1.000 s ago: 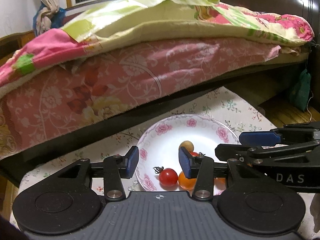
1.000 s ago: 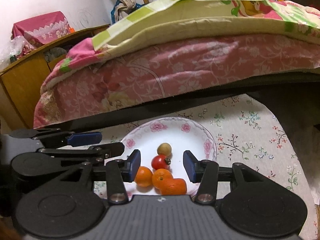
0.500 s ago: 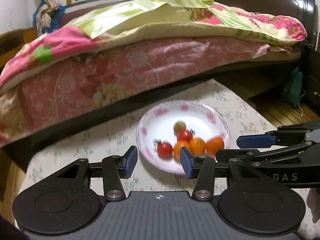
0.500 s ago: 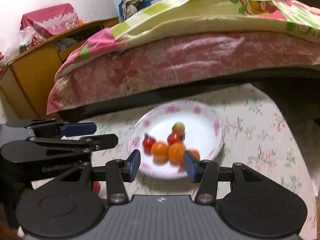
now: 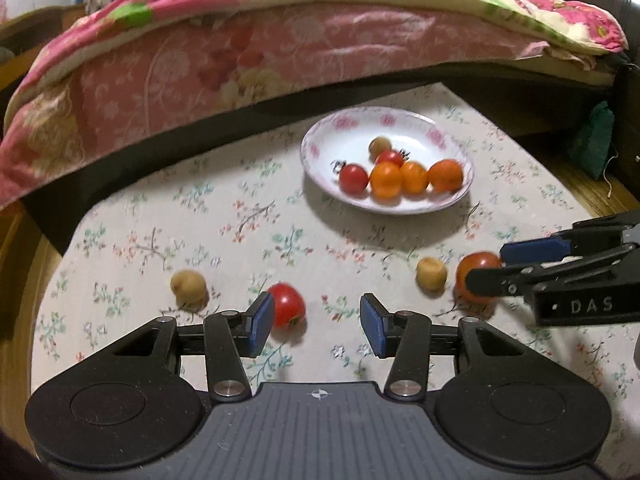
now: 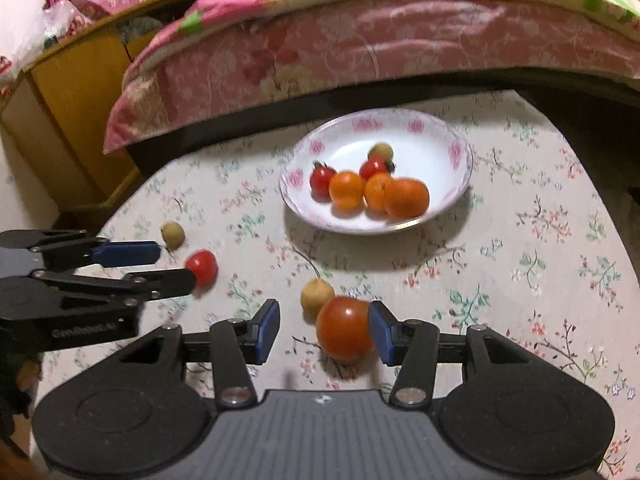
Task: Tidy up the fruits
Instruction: 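Withdraw both grippers from the plate toward the remaining fruits, then grasp the large red tomato with the right gripper while the left gripper grasps a red cherry tomato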
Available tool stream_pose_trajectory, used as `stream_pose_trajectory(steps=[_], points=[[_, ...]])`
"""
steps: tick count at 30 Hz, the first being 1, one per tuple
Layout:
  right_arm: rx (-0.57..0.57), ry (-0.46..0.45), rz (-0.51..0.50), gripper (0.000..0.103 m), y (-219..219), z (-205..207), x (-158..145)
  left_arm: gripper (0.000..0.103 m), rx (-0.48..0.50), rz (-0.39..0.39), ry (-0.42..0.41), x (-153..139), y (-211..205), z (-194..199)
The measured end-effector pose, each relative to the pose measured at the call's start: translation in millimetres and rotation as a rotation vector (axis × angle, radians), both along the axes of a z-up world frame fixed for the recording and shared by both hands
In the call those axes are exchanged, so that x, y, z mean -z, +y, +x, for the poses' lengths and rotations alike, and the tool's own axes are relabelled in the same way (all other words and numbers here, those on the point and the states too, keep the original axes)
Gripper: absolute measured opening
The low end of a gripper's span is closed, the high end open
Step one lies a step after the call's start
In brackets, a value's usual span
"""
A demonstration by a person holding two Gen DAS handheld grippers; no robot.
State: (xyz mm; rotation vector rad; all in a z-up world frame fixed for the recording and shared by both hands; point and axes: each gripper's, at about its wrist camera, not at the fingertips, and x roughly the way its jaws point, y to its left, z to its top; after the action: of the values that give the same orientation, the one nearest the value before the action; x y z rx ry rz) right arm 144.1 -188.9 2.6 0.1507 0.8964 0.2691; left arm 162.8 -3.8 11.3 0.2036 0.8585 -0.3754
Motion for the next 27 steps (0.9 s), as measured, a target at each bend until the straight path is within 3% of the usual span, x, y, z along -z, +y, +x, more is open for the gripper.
stream_pose_trajectory(steps=[6,18,21,27], points=[[0.006,-0.012,-0.04,0.047,-1.2,2.5,5.2,0.056,-0.013,0.02,0.002,15.1,0.1,12.3],[0.006,0.002,-0.051,0.047,-7.8,6.2,10.2,0.06,-0.023,0.042,0.004,32.8,-5.5,26.9],[0.004,0.008,-0.052,0.047,-8.0,7.4,12.9,0.052,-0.029,0.05,0.018,37.7,-5.9,29.3],[-0.018,0.017,-0.048,0.048,-2.7,7.7,16.6,0.051,-0.026,0.067,0.013,41.2,-7.5,27.5]])
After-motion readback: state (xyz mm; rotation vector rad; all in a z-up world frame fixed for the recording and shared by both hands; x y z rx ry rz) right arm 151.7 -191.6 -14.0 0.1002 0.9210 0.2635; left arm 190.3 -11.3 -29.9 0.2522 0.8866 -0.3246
